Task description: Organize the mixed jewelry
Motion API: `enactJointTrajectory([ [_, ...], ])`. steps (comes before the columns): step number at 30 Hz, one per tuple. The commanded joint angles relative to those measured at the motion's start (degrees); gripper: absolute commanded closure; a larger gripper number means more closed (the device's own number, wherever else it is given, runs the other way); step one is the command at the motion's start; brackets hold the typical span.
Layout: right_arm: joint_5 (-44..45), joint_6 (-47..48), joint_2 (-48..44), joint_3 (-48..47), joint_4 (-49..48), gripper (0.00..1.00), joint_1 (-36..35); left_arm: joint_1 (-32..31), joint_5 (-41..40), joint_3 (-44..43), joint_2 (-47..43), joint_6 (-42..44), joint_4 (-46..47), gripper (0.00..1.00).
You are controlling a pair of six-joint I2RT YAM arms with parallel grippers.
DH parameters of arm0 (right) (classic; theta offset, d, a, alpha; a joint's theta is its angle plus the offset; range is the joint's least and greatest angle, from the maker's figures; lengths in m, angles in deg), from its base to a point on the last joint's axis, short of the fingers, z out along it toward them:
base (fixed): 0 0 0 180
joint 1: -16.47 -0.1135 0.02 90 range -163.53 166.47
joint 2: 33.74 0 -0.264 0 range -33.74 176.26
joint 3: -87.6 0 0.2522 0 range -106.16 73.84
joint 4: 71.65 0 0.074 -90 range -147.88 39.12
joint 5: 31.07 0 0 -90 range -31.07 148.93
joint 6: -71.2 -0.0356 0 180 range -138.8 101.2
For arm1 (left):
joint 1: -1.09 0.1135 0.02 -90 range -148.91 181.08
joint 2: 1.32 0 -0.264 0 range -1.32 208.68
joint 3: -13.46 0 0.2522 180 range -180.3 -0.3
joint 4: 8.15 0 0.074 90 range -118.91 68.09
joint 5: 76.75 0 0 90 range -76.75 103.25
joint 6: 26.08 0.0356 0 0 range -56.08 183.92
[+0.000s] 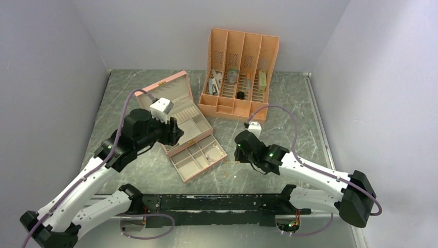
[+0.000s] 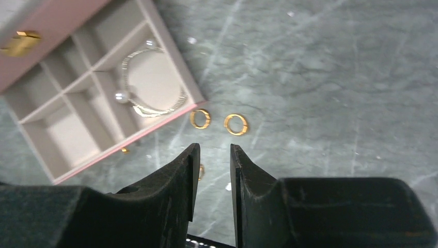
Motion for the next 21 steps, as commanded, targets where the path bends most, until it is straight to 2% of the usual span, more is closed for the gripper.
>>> enactJointTrajectory([
  [1,5.93,-4.39,1.66,2.42,3.44,0.67,0.37,-0.11,4.92,2.78,-4.9,-1.07,7.15,0.38],
  [7,5.98,-7.26,6.02,4.12,0.92,0.66,0.64,-0.11,6.24,5.27,-8.16,-1.17,8.37,0.27],
  [8,5.66,-7.54,6.67,4.5,0.18,0.66,0.7,-0.11,6.2,5.77,-8.74,-1.2,8.58,0.22],
  [9,5.32,-8.02,7.43,4.89,-0.53,0.66,0.87,-0.11,6.05,6.12,-9.11,-1.38,8.86,0.11],
  [10,5.02,-8.39,8.27,5.02,-0.97,0.66,1.0,-0.11,6.02,6.49,-9.29,-1.54,9.02,0.04],
  [21,2.13,-11.93,12.31,6.27,-6.75,0.67,1.71,-0.11,5.26,6.63,-10.15,-0.93,7.37,0.04],
])
